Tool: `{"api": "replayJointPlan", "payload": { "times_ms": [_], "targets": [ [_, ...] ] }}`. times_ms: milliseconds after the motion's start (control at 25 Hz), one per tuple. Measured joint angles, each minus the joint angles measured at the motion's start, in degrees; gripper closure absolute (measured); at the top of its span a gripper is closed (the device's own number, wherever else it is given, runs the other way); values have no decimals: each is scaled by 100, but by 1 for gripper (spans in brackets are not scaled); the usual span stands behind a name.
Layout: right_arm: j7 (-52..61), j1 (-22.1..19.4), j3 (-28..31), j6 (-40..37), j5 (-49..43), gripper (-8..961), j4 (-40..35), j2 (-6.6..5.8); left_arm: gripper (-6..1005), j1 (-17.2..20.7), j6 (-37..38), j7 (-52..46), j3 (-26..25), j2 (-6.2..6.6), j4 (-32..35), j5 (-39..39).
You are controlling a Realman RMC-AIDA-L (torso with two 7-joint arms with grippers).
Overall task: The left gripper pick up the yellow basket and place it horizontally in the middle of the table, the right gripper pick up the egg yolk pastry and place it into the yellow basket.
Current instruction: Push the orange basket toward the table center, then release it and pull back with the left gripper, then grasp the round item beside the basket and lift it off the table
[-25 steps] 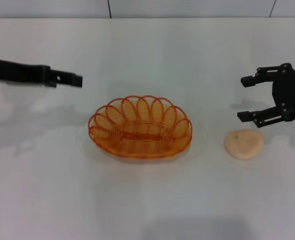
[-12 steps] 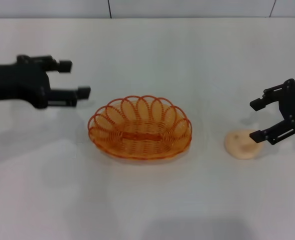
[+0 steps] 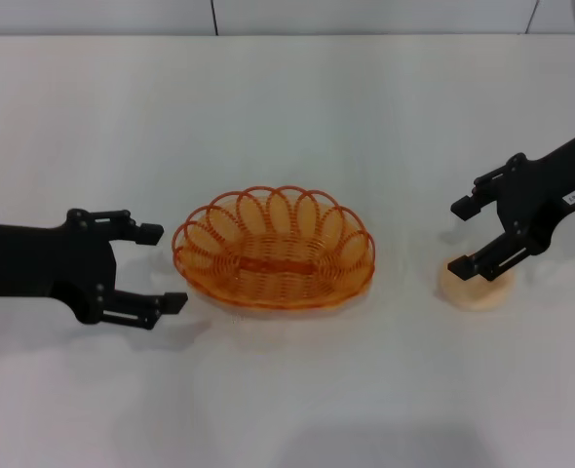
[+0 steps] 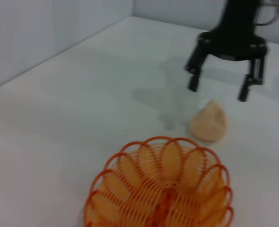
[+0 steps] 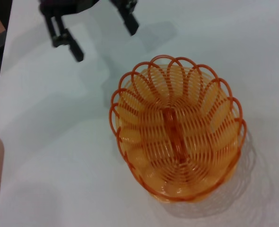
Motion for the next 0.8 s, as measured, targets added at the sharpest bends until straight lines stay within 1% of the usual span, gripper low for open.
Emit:
{"api": "replayJointPlan", "payload": {
  "times_ms": [80,320,520,680,800],
  "targets": [
    [48,46,0,18,-22,127,12,6,183,96,35,81,81,-5,75,-98],
    [175,130,-14,104,-111,148,54,45,104,507,-53,595,292,-22,355,-209],
    [406,203,-139,250,-463,164,127,108,109,513,-194,590,339,-18,360,-151],
    [503,234,-148,358,-564,178,284,88,107,523,-353,601,355,-16,372,-108],
    [531,228,-123,428,-750,188,395,97,108,524,-389,588,359,-11,377,-92]
  ]
}}
